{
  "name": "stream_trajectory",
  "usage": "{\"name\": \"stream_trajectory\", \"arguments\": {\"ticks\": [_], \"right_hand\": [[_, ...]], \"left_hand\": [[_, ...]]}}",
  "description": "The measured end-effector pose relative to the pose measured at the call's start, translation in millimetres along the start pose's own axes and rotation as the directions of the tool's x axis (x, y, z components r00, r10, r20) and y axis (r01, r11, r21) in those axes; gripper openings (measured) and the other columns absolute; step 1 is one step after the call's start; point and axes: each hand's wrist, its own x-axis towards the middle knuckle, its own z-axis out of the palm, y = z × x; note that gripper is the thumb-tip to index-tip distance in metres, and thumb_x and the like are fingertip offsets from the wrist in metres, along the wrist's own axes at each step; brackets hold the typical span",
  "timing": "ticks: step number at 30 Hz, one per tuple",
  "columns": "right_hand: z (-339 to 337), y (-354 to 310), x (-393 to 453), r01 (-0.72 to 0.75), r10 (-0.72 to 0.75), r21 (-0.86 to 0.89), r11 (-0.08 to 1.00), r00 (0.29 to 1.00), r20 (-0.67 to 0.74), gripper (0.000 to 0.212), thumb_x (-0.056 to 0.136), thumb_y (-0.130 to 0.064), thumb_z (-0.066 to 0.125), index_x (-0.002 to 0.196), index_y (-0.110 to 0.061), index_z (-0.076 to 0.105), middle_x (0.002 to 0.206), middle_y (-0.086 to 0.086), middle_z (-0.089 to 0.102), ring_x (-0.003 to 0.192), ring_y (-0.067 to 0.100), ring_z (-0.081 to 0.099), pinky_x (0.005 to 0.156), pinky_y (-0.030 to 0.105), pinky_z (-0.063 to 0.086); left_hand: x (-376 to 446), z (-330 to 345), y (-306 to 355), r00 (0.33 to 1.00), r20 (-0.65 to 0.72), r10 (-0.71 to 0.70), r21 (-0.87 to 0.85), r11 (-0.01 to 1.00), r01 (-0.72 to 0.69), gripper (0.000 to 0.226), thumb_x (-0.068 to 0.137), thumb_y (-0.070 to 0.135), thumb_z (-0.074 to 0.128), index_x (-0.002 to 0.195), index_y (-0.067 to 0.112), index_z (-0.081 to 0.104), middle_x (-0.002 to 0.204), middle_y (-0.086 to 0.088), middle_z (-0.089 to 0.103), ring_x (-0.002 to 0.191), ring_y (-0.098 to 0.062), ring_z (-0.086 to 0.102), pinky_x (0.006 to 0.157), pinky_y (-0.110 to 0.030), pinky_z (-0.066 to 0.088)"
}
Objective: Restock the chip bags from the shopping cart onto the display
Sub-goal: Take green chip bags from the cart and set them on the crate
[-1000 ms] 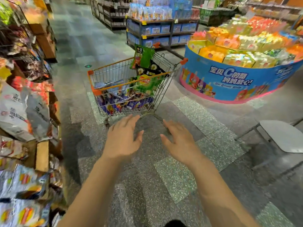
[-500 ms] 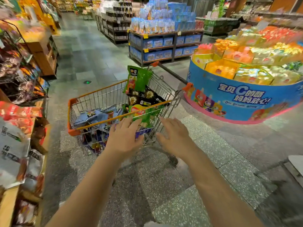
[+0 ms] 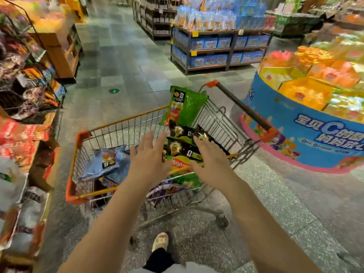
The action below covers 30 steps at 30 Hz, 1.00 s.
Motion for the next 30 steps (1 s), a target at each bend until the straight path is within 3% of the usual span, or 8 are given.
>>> {"name": "stream_trajectory", "arguments": {"ticks": [4,9,13,19,21,25,30], "right_hand": [[-6.2,4.0,86.7,-0.054,0.052,-0.059,0.997,0.998,-0.031,0.069,0.098,-0.045,0.041,0.152,-0.029,0.001,0.160,0.007,0.008,0.147,0.026,0.004,0.118,0.048,0.009],[-15.4,11.7,168.8,-0.149,0.147,-0.084,0.985,0.989,-0.020,0.069,0.099,-0.043,0.039,0.151,-0.032,-0.005,0.160,0.007,0.000,0.147,0.026,-0.004,0.119,0.044,0.001],[-8.9,33.4,217.1,-0.202,0.208,-0.092,0.975,0.976,0.062,0.072,0.100,-0.044,0.038,0.149,-0.035,-0.014,0.160,0.010,-0.006,0.147,0.027,-0.008,0.119,0.044,-0.002],[4.5,83.1,296.6,-0.198,0.214,-0.099,0.975,0.960,0.181,0.077,0.099,-0.043,0.040,0.145,-0.042,-0.023,0.158,0.019,-0.008,0.146,0.033,-0.007,0.118,0.045,-0.002],[12.0,97.4,322.2,-0.187,0.204,-0.094,0.978,0.950,0.235,0.080,0.099,-0.043,0.041,0.144,-0.042,-0.024,0.157,0.022,-0.008,0.146,0.035,-0.005,0.119,0.045,0.001],[30.7,120.3,368.4,-0.160,0.179,-0.086,0.983,0.931,0.318,0.087,0.097,-0.045,0.045,0.140,-0.043,-0.030,0.157,0.025,-0.006,0.146,0.037,0.003,0.119,0.046,0.011],[60.6,149.9,409.0,-0.117,0.127,-0.049,0.992,0.920,0.370,0.102,0.095,-0.041,0.052,0.118,-0.049,-0.047,0.157,0.025,-0.009,0.141,0.037,0.021,0.113,0.046,0.028]], "left_hand": [[97.9,-2.6,-15.8,0.997,-0.022,0.074,0.016,0.997,-0.073,0.080,0.093,0.047,0.050,0.151,0.031,-0.002,0.159,-0.008,-0.006,0.146,-0.028,-0.003,0.117,-0.052,0.004],[196.5,9.8,-27.5,0.990,-0.030,0.141,0.120,0.983,-0.137,0.079,0.094,0.046,0.047,0.150,0.032,-0.006,0.158,-0.008,-0.018,0.144,-0.031,-0.018,0.115,-0.056,-0.007],[252.6,36.9,-35.3,0.984,0.121,0.129,0.195,0.969,-0.151,0.083,0.095,0.047,0.044,0.148,0.033,-0.019,0.153,-0.012,-0.029,0.139,-0.034,-0.029,0.113,-0.057,-0.011],[319.9,73.3,-43.3,0.974,0.223,0.041,0.285,0.953,-0.106,0.084,0.096,0.028,0.045,0.145,0.039,-0.022,0.151,-0.014,-0.034,0.137,-0.035,-0.033,0.110,-0.056,-0.016],[336.6,82.7,-45.4,0.974,0.226,0.025,0.325,0.941,-0.099,0.086,0.096,0.025,0.043,0.140,0.042,-0.029,0.152,-0.014,-0.032,0.137,-0.034,-0.033,0.110,-0.053,-0.016],[377.2,103.5,-51.2,0.978,0.206,-0.030,0.347,0.937,-0.044,0.098,0.097,0.021,0.041,0.111,0.046,-0.054,0.153,-0.018,-0.029,0.138,-0.034,-0.031,0.114,-0.051,-0.010],[418.0,135.4,-58.3,0.979,0.205,-0.015,0.271,0.962,-0.042,0.107,0.098,0.019,0.045,0.107,0.053,-0.055,0.157,-0.018,-0.014,0.145,-0.035,-0.008,0.117,-0.045,0.004]]}}
